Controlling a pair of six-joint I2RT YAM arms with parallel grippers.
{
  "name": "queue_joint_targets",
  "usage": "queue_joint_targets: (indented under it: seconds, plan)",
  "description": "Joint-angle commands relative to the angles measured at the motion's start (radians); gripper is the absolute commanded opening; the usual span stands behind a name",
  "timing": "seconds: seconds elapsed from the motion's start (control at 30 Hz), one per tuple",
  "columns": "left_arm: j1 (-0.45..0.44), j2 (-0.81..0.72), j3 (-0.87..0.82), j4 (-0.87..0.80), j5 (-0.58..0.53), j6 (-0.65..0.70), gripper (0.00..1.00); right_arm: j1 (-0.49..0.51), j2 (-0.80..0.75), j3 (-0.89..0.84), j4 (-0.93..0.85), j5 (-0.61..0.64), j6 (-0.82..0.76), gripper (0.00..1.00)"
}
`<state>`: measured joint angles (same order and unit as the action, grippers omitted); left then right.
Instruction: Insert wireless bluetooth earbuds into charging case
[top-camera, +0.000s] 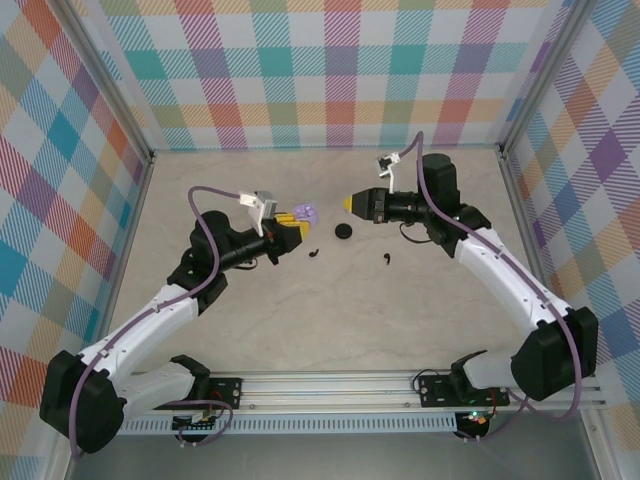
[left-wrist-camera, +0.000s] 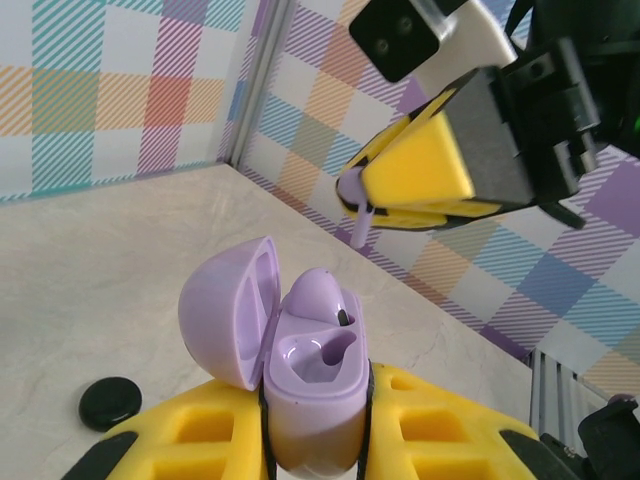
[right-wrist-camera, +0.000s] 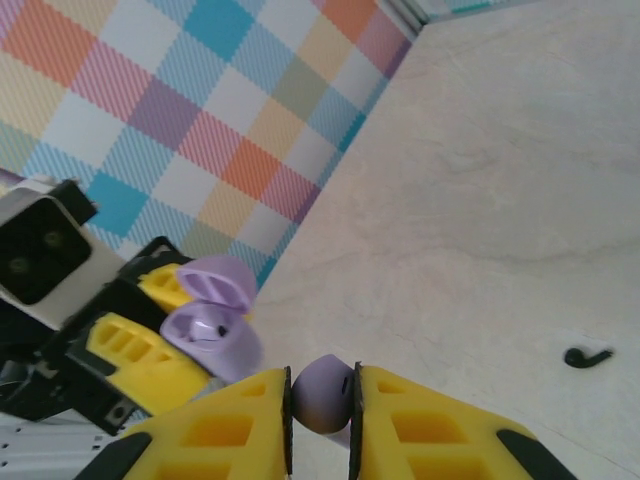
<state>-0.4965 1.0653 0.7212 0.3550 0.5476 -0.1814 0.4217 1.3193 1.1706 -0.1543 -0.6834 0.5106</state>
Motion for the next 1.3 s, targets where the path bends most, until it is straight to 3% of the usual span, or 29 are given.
queue_joint_targets:
  seconds: [0.0, 0.37, 0.97, 1.27]
  plan:
    - [-0.012, 0.001, -0.006, 0.069, 0.001, 0.059, 0.14, 0.024, -0.037, 0.036, 0.040, -0.026, 0.018, 0.21]
    - [-0.062, -0.006, 0.001, 0.058, -0.001, 0.175, 0.13, 0.130, -0.050, 0.111, 0.036, -0.017, -0.011, 0.22]
    - [-0.086, -0.037, 0.045, 0.022, 0.004, 0.173, 0.13, 0.273, -0.004, 0.198, -0.082, 0.200, -0.149, 0.22]
    - [-0.088, -0.057, 0.052, 0.018, -0.006, 0.174, 0.13, 0.295, 0.021, 0.220, -0.106, 0.228, -0.156, 0.22]
